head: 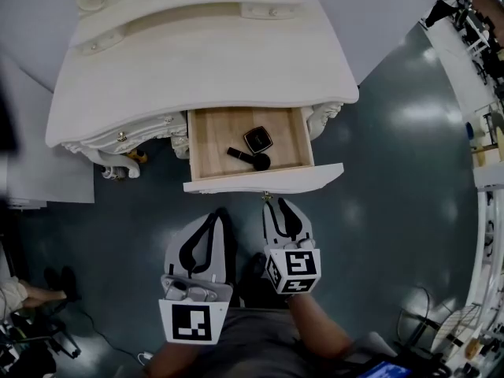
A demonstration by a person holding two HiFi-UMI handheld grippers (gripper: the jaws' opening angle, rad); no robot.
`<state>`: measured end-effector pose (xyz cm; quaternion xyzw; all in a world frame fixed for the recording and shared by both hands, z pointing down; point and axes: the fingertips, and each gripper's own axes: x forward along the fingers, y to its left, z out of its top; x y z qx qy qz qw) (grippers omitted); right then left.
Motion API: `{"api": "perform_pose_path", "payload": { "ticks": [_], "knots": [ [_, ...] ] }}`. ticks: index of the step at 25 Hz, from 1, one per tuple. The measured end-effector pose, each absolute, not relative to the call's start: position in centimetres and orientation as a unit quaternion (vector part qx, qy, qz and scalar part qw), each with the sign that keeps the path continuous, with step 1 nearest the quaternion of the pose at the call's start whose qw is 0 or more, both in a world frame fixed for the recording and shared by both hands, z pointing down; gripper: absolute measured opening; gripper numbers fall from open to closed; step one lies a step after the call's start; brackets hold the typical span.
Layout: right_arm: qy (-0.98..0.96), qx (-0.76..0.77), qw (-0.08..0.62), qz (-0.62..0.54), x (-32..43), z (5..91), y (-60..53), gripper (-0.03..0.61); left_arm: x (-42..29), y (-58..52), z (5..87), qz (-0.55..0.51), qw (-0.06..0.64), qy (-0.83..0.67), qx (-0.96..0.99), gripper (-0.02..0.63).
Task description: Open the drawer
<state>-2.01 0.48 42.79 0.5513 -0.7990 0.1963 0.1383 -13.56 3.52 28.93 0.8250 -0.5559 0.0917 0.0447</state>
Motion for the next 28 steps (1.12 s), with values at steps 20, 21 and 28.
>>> {"api": "perform_pose_path", "payload": {
  "ticks": [20, 21, 28],
  "knots": [
    [-0.846, 0.531, 0.041, 0.008, -2.0, 20.3, 0.9, 0.012, -12.8, 2.3, 17.5, 0.052, -0.014, -0.589, 0.806, 0.015],
    [-0.847, 0.53, 0.039, 0.004, -2.1, 20.1, 0.9, 0.012, -12.8, 2.2, 17.5, 0.054, -0.017, -0.588, 0.807, 0.015],
    [-0.848, 0.529, 0.025, 0.0, -1.6, 19.4, 0.4, 0.012, -12.3, 1.5, 17.4, 0.061, -0.022, -0.586, 0.807, 0.015]
  ]
}}
